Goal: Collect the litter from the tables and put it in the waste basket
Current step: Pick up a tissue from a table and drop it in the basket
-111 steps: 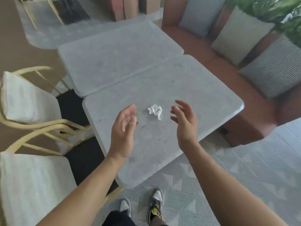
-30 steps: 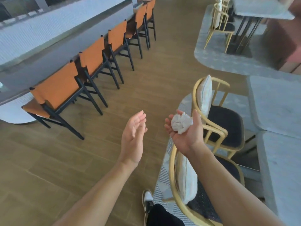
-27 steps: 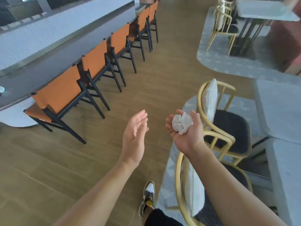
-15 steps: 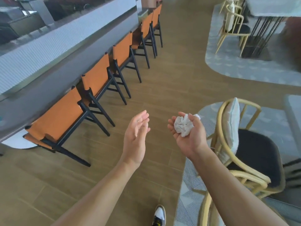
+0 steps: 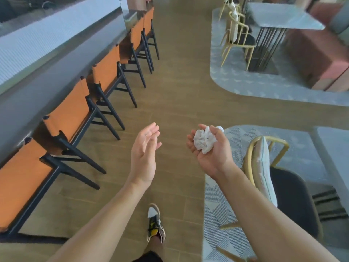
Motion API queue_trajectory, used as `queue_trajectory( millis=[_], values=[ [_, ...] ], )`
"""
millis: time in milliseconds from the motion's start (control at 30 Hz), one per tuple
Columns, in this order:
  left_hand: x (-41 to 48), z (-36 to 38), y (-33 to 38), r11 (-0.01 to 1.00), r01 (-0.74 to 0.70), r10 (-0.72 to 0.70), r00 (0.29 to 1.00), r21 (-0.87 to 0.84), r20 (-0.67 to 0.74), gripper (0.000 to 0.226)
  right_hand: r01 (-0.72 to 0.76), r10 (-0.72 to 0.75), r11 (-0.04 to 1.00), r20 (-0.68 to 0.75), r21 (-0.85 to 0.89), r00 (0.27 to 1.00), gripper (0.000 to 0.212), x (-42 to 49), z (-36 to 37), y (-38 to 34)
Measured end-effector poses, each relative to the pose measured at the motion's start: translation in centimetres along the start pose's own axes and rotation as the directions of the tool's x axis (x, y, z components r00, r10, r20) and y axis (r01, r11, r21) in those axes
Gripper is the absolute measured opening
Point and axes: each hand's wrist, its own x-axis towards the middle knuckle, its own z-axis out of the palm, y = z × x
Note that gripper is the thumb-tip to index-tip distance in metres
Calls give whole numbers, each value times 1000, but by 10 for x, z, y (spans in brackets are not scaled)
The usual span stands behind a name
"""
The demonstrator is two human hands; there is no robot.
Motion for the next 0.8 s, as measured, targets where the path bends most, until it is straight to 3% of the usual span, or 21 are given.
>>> queue_trajectory(
  millis=[500, 800],
  values=[
    [335, 9, -42, 998, 3, 8, 984, -58, 180, 32, 105, -103, 994, -69, 34, 992, 26, 270, 130, -63],
    [520, 63, -91, 998, 0, 10, 985, -61, 174, 34, 142, -139, 989, -69, 39, 988, 27, 452, 160, -125]
  ],
)
